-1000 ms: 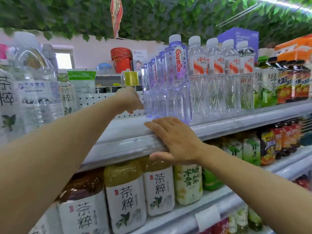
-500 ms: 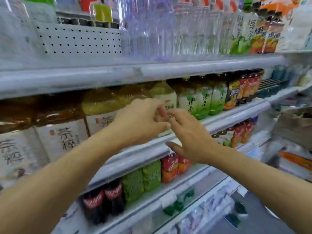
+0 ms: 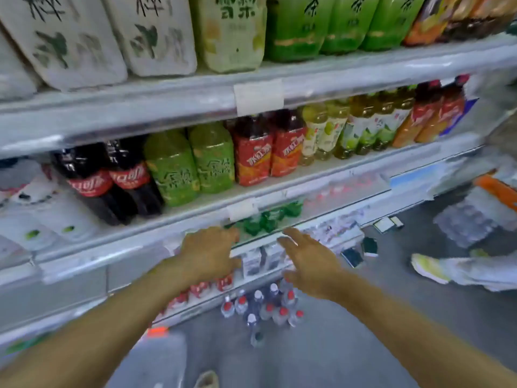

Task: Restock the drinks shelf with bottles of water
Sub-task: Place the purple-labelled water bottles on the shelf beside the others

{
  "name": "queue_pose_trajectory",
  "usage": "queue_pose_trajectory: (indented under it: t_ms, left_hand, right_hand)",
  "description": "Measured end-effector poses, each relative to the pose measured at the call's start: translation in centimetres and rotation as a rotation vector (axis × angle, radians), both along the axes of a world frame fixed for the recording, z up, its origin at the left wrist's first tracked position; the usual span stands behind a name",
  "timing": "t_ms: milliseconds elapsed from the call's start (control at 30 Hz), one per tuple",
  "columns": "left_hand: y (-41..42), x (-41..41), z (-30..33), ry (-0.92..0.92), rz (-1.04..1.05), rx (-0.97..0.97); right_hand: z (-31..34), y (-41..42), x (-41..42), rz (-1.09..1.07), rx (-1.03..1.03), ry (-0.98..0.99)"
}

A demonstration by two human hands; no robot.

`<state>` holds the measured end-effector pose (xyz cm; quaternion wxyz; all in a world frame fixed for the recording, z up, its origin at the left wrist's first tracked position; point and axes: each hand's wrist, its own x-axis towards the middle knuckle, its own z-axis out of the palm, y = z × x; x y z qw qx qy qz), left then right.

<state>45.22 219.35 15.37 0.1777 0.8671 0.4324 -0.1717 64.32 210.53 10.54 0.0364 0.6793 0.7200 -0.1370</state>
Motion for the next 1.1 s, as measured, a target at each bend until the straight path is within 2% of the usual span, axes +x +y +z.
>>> queue_pose_trajectory:
  t_ms: [267,367,567,933,1100]
  left_hand:
    - [-6.0,0.4,-14.2,0.103,0.121,-0.153]
    - [-7.3,-0.1,-18.4,0.119,0.163,-0.219]
    - [-8.4,-0.7,-27.0,0.076,0.274,-0.359]
    - [-6.0,-2.7,-44.8,0.105,0.34,-0.43]
    - [-5.0,-2.5,-53.1,0.104,0.36,-0.449]
  right_hand:
    - [-12.8,-5.7,2.2,-0.069,-0.229,0.138]
    - [-15.7,-6.6,2.8,-0.055,-0.337,0.076]
    - [-23.8,-6.8,2.0,-0.132,-0.469,0.081]
    - [-42.8,-2.6,-2.5,-0.277,-0.476,0.254]
    - [-51.6,-1.1,-4.1,-0.367,-0.46,0.265]
